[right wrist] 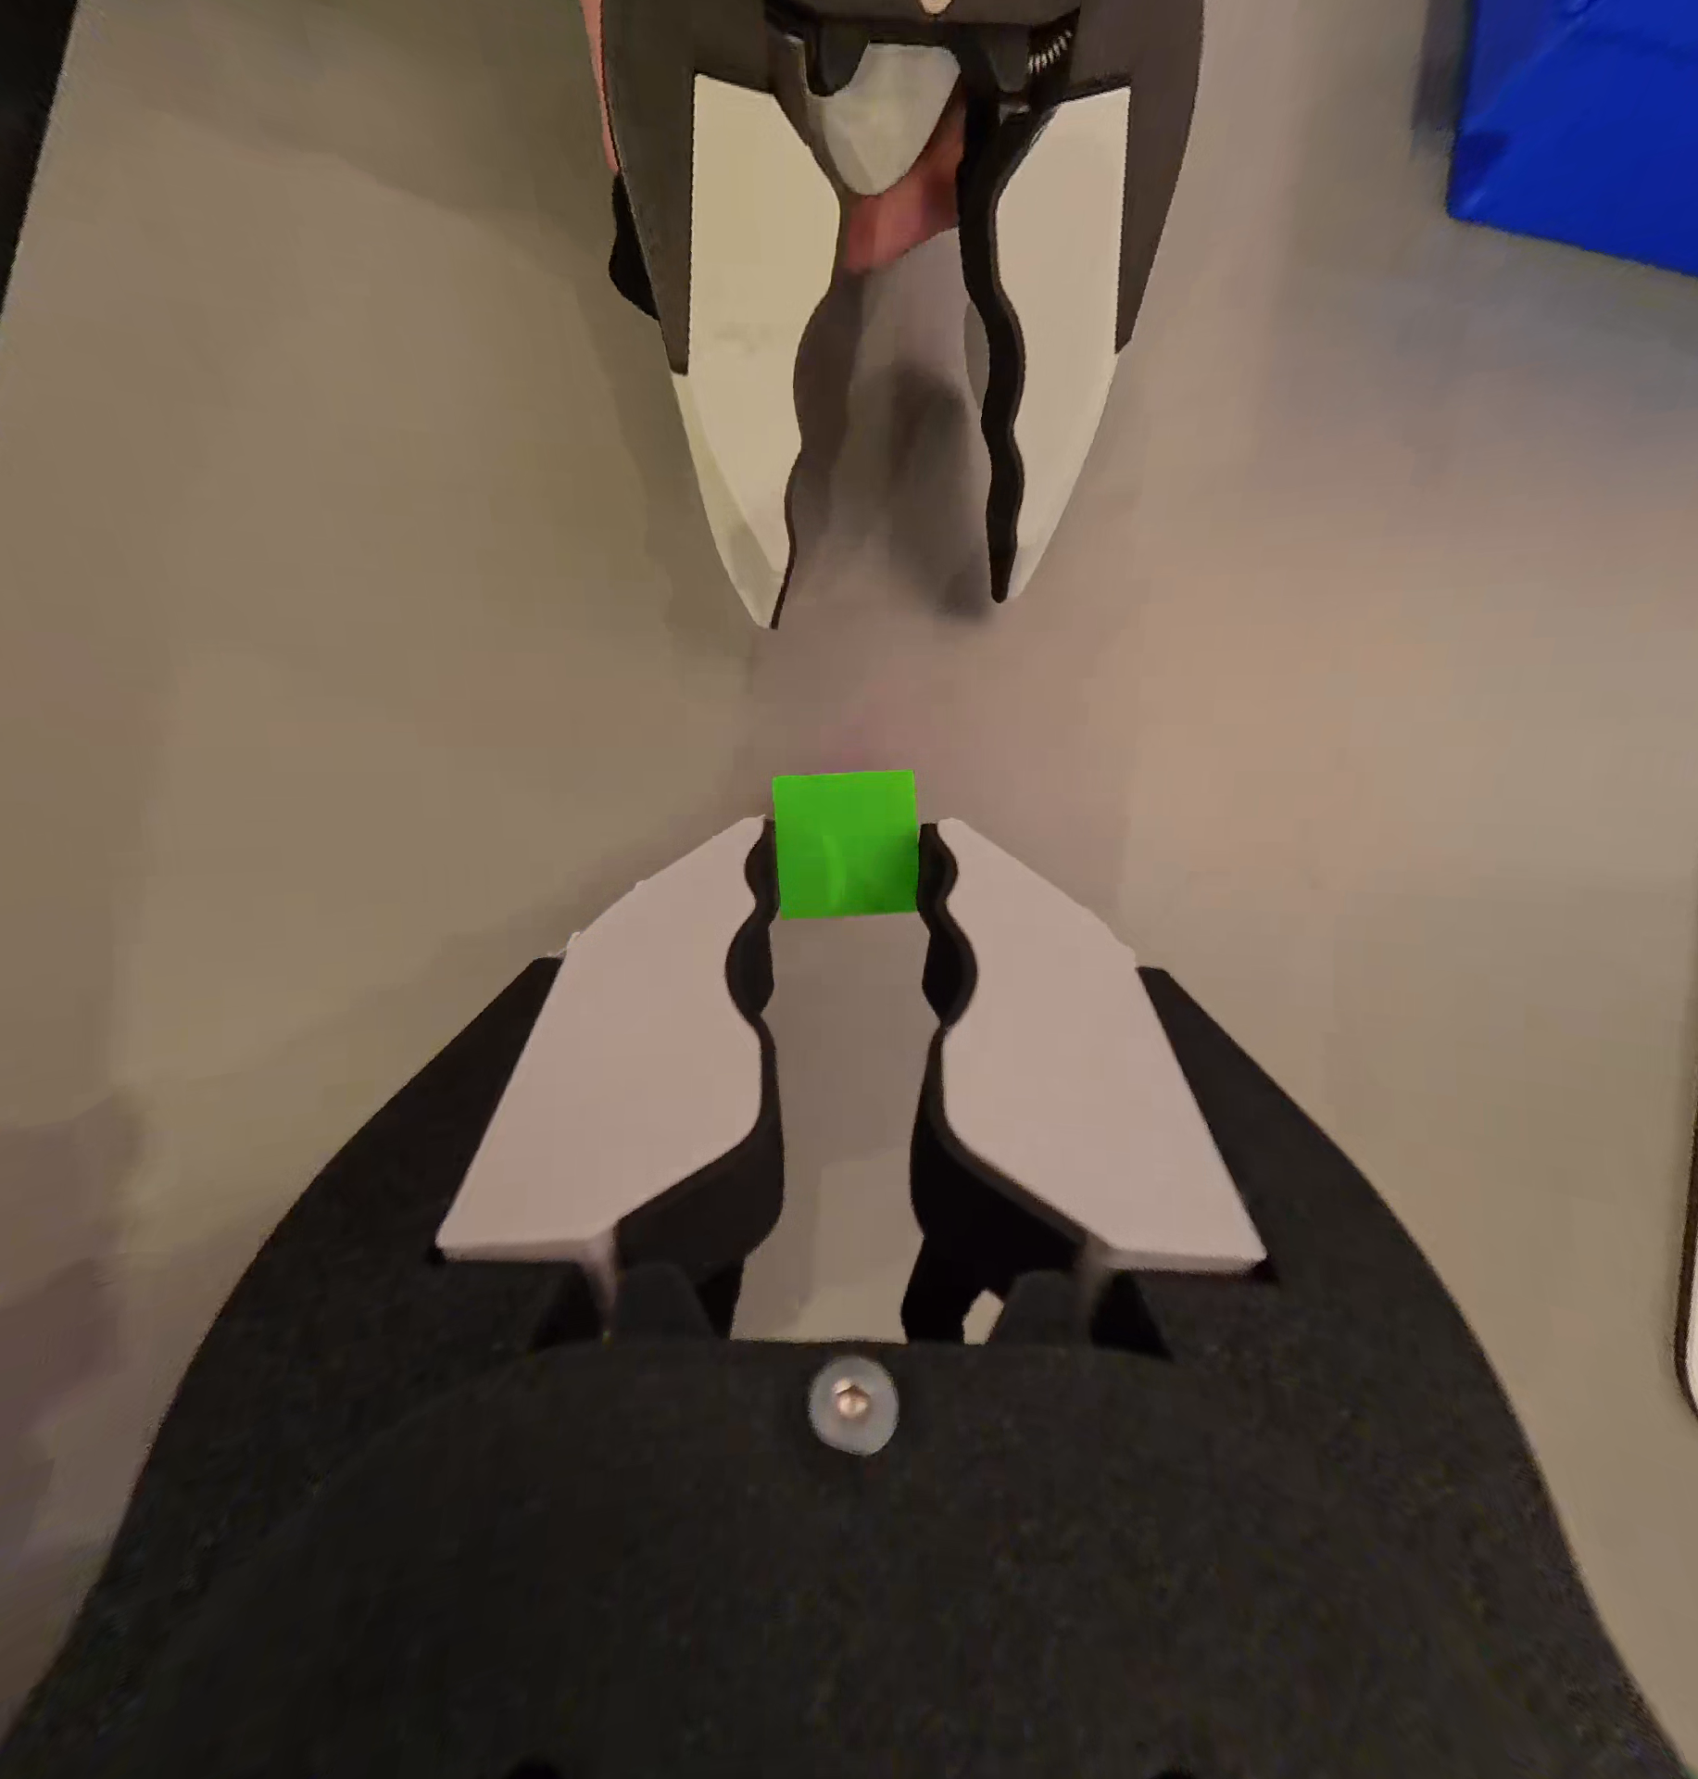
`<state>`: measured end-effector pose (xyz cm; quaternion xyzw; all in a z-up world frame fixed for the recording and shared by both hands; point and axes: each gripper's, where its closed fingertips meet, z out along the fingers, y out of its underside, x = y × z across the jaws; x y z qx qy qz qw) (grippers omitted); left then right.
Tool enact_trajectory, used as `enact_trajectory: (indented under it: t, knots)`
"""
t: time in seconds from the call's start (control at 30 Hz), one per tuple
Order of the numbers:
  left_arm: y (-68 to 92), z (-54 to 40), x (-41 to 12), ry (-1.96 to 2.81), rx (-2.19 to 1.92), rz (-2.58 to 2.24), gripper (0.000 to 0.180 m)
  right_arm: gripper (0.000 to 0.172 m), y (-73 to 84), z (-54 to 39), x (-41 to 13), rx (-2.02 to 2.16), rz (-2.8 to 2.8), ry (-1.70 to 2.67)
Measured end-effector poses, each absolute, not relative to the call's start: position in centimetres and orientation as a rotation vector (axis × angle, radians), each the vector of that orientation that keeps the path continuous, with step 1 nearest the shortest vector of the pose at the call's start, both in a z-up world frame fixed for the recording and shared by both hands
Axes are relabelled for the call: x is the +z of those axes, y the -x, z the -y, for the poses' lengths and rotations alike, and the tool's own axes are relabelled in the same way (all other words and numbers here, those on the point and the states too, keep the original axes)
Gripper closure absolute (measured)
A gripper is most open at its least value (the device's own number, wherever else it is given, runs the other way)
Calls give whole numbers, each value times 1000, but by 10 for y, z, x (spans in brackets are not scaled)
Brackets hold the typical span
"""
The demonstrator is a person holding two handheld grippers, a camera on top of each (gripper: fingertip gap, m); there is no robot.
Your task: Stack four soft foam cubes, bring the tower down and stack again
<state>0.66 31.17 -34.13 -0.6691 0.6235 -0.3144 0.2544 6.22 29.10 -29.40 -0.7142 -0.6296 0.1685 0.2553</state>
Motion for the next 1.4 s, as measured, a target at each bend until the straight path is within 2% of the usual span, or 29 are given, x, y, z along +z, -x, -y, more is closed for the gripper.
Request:
enact_trajectory:
  t: [1.4]
  knots:
    - [-7, -308, -342, 1815, -894, -1722, 123, 145, -55, -296, -315, 466, 1661, 2054]
